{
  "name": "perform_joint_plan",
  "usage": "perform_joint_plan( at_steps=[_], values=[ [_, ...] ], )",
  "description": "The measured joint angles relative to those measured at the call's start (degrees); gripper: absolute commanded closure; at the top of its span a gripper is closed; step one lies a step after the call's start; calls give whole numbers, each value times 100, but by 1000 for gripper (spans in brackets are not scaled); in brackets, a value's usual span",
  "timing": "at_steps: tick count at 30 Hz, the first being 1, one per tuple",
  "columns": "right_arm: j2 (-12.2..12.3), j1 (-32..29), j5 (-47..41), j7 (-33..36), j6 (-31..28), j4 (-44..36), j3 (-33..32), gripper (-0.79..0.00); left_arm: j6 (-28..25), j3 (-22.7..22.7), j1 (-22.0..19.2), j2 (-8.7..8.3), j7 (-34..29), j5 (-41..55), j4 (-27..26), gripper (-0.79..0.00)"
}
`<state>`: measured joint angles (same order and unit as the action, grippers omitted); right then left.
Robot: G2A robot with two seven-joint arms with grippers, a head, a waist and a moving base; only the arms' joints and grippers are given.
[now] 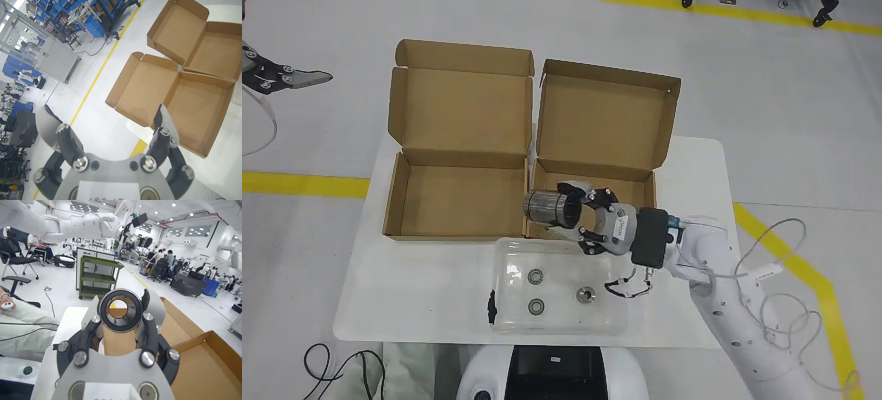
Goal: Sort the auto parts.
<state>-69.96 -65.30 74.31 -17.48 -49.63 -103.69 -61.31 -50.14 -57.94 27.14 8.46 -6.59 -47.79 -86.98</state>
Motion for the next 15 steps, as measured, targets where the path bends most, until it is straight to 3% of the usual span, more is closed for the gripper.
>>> perform_joint_plan(
  at_steps=[5,15],
  values=[
    [-38,287,-206,78,153,-109,30,0,0,0,0,0,0,0,0,-785],
    [-59,460,-407,-391,229,-244,-110,0,0,0,0,0,0,0,0,-785]
  ],
)
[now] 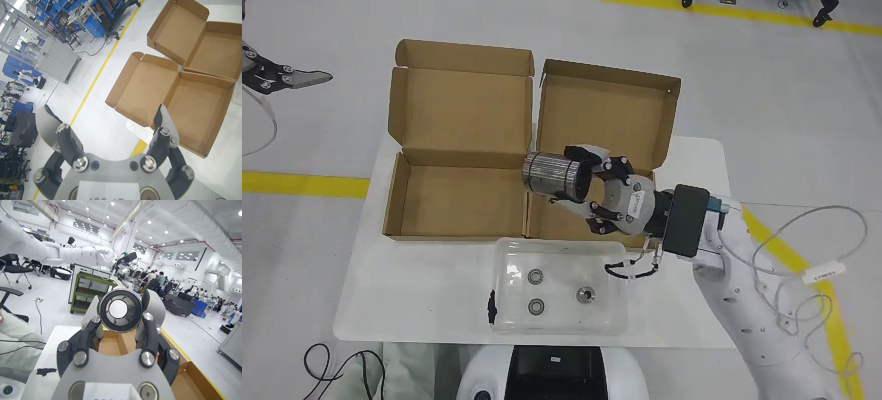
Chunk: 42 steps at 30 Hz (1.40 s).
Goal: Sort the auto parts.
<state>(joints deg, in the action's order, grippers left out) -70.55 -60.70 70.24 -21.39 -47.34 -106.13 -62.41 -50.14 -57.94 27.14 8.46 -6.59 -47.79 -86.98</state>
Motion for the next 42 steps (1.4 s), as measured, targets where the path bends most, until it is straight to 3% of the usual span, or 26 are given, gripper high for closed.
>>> perform_joint_plan(
  at_steps=[11,26,42],
  values=[
    [-5,-74,156,-29,198,-168,-12,0,0,0,0,0,0,0,0,-785],
    [62,-722,610,252,627,-79,-140,0,0,0,0,0,0,0,0,-785],
    [36,-734,528,1016,780,957,163,0,0,0,0,0,0,0,0,-785]
  ],
)
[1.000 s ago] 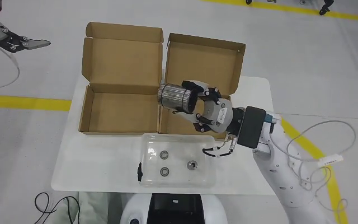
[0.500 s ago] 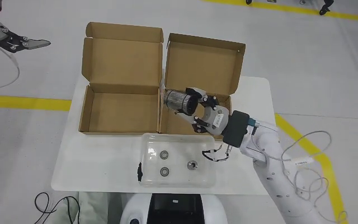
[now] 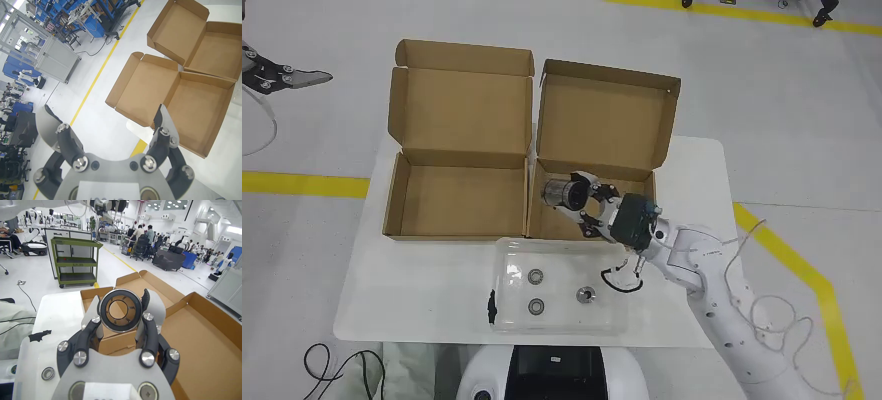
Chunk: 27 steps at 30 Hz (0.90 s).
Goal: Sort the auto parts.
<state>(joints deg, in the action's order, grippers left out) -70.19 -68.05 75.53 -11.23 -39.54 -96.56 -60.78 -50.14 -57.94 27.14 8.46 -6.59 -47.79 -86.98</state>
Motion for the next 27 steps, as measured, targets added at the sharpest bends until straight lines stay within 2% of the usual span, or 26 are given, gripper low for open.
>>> perform_joint_plan(
  at_steps=[4,9,16,27],
  values=[
    [-27,100,-24,202,94,314,110,0,0,0,0,0,0,0,0,-785],
    [-52,176,100,924,445,506,226,0,0,0,0,0,0,0,0,-785],
    [-118,355,-130,1389,558,882,420,0,0,0,0,0,0,0,0,-785],
    [-348,978,-485,2310,939,1759,999,0,0,0,0,0,0,0,0,-785]
  ],
)
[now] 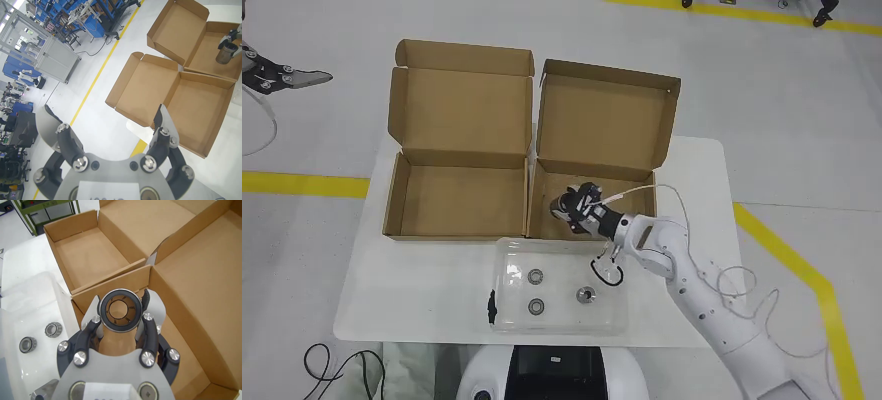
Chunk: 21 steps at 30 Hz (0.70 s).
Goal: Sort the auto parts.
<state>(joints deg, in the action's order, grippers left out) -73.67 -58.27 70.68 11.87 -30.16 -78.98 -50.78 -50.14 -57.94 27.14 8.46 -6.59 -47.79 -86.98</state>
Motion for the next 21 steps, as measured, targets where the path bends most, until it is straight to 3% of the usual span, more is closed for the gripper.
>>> perform_joint_plan(
  at_steps=[21],
  values=[
    [-367,709,-529,629,572,998,494,0,0,0,0,0,0,0,0,-785]
  ],
)
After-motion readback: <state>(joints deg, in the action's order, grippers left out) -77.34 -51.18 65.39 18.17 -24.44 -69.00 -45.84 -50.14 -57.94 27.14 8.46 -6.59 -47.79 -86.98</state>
